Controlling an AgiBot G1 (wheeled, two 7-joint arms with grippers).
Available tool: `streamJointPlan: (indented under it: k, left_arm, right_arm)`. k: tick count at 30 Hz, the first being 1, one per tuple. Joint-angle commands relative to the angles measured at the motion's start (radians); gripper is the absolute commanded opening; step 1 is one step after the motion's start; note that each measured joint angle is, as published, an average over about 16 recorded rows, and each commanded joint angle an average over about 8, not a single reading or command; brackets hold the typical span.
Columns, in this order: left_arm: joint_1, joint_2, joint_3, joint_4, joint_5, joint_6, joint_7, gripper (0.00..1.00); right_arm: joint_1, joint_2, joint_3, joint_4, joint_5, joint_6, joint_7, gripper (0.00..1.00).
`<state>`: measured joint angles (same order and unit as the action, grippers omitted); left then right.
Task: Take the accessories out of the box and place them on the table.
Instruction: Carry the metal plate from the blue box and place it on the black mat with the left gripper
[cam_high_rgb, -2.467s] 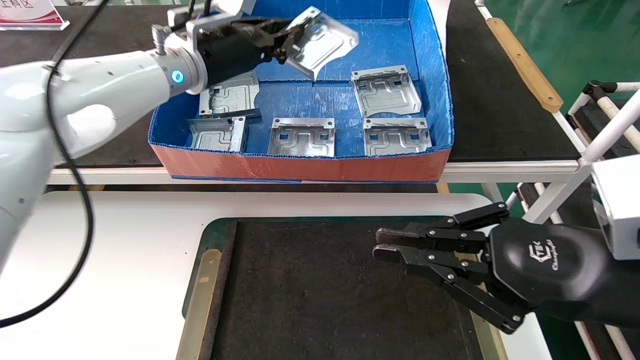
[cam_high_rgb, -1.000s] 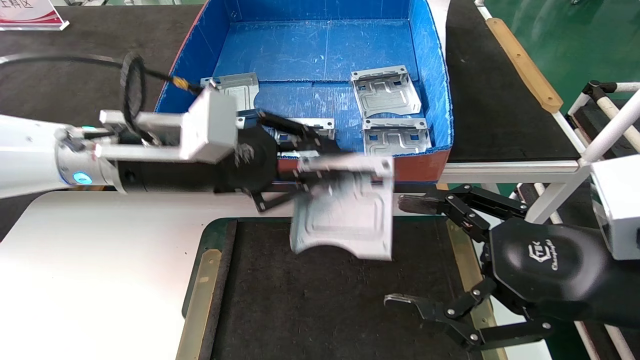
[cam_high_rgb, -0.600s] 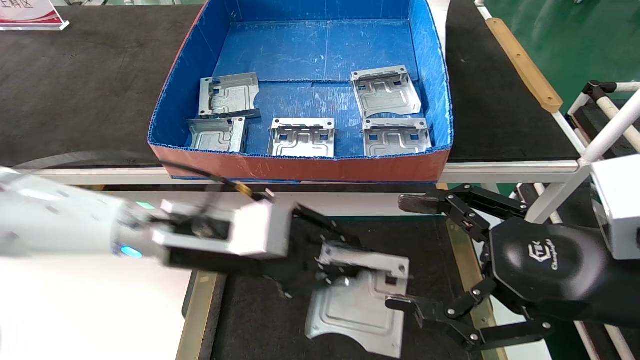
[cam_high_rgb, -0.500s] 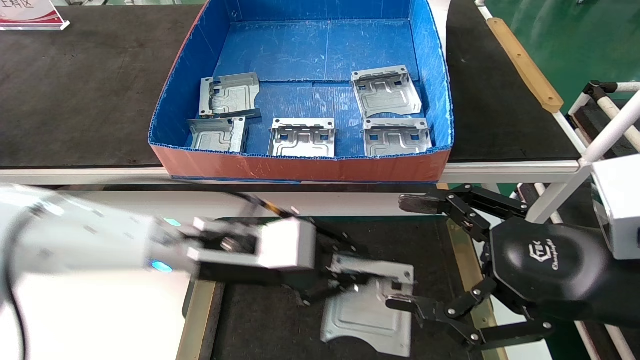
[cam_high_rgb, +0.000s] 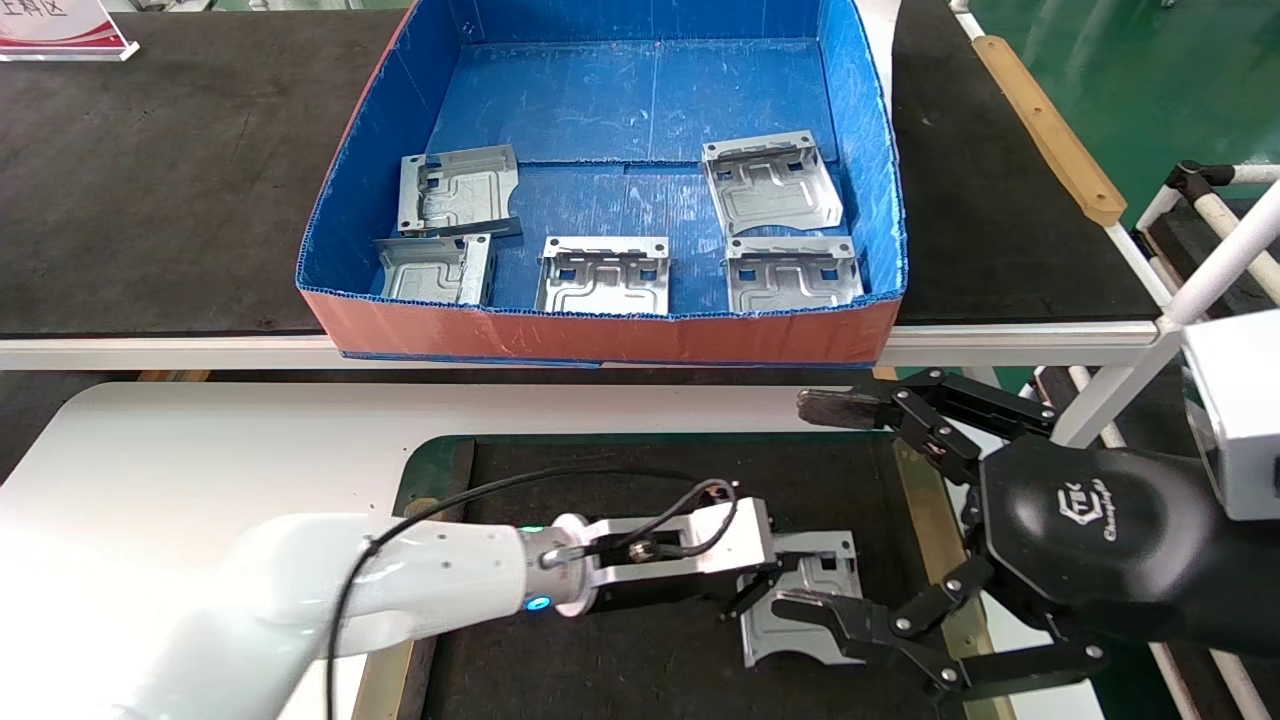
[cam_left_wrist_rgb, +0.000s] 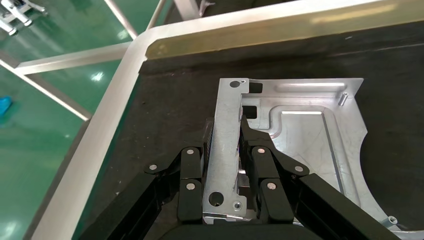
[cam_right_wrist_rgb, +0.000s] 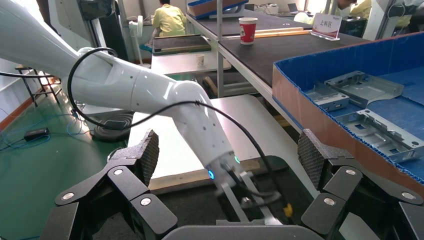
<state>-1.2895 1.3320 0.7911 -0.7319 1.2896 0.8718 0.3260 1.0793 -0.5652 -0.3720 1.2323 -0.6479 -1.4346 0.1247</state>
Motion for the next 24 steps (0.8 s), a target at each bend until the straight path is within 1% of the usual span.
streamJointPlan:
  k: [1, 5, 13, 19, 24]
  left_arm:
    - [-0.001, 0.03, 0.007, 0.037, 0.008, -0.034, 0.017, 0.0]
    - [-0.011, 0.04, 0.066, 0.04, -0.039, -0.099, 0.017, 0.0]
    - [-0.034, 0.044, 0.217, 0.024, -0.164, -0.228, 0.013, 0.0]
    - [-0.054, 0.044, 0.314, 0.017, -0.254, -0.286, 0.024, 0.0]
    - [-0.07, 0.043, 0.377, 0.015, -0.319, -0.318, 0.04, 0.0]
  right_arm:
    - [0.0, 0.0, 0.0, 0.0, 0.0, 0.0, 0.0, 1.0]
    - [0.0, 0.0, 0.0, 0.0, 0.0, 0.0, 0.0, 1.0]
    - [0.0, 0.0, 0.0, 0.0, 0.0, 0.0, 0.0, 1.0]
    - [0.0, 0.0, 0.0, 0.0, 0.0, 0.0, 0.0, 1.0]
    - [0.0, 0.0, 0.0, 0.0, 0.0, 0.0, 0.0, 1.0]
